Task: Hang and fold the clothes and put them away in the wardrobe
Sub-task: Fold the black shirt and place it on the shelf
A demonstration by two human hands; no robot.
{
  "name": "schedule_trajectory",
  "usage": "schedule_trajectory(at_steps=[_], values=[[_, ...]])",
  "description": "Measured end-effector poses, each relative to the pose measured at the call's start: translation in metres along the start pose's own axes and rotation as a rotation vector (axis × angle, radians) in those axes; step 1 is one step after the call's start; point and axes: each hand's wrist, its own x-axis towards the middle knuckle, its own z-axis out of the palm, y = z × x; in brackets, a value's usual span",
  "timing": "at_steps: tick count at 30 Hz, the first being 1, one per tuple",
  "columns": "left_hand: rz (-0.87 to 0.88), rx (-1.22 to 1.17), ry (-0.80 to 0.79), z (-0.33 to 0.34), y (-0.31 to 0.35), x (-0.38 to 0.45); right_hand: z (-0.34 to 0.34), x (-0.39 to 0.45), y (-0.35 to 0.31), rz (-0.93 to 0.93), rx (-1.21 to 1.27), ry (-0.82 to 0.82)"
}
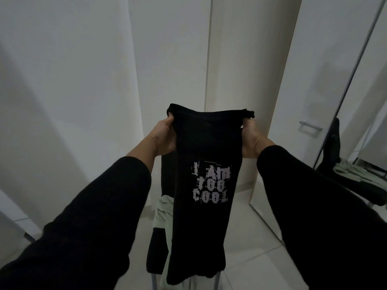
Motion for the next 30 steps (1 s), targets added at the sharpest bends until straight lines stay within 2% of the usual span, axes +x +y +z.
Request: schedule_trajectory(at_steps=[5, 10, 17, 24, 30], values=[[-0.058, 0.053, -0.008, -0.018, -0.007, 0.008, 0.009, 0.02, 0.011, 0.047, 0.016, -0.041], [-0.108, 0.036, 0.054, -0.037, -0.015, 0.031, 0.003, 0.06, 0.024, 0.069, 0.016, -0.04], [-0.134, 0.011, 0.127, -0.077, -0.022, 0.107, -0.016, 0.161, 0.027, 0.066, 0.085, -0.004], [-0.091, -0.004, 0.17, -0.103, -0.007, 0.197, -0.029, 0.273, 0.002, 0.073, 0.125, -0.034], [-0.094, -0.034, 0.197, -0.12, -0.005, 0.23, -0.03, 0.318, -0.002, 0.061, 0.142, -0.059]])
